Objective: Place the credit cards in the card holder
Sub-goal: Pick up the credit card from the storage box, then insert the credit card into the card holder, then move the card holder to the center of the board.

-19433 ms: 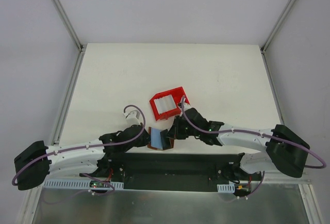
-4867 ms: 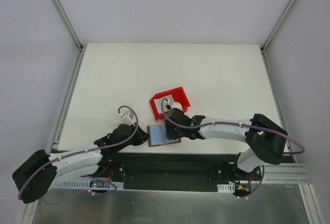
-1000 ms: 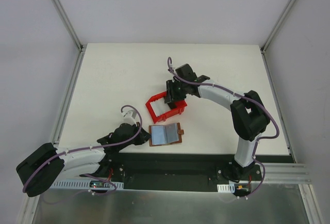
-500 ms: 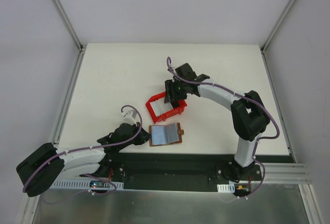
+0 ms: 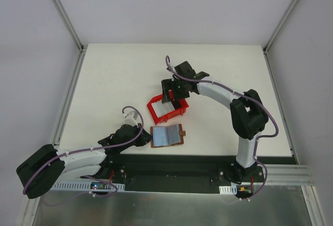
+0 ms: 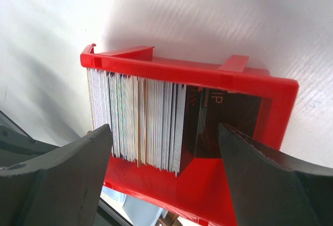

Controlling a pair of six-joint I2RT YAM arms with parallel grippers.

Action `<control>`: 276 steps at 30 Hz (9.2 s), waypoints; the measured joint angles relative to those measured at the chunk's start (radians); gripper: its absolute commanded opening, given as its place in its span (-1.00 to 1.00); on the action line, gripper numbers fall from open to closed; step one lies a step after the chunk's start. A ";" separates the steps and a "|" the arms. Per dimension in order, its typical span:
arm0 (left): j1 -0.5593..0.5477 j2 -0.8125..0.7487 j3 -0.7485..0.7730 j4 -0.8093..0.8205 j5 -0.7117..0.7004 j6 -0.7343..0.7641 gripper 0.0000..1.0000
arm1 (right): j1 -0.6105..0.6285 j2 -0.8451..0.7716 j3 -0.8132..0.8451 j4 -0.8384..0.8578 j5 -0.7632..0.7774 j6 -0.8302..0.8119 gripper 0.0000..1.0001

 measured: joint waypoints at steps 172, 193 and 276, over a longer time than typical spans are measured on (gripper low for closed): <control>-0.127 0.069 0.006 0.046 -0.071 -0.122 -1.00 | 0.285 -0.558 -1.165 0.945 0.195 0.788 -0.99; -0.127 0.084 0.006 0.065 -0.072 -0.123 -1.00 | 0.374 -0.461 -1.142 1.057 0.304 0.830 -0.98; -0.105 -0.146 0.115 -0.423 -0.131 -0.054 -1.00 | 0.080 -0.093 -0.062 0.019 0.130 0.158 0.17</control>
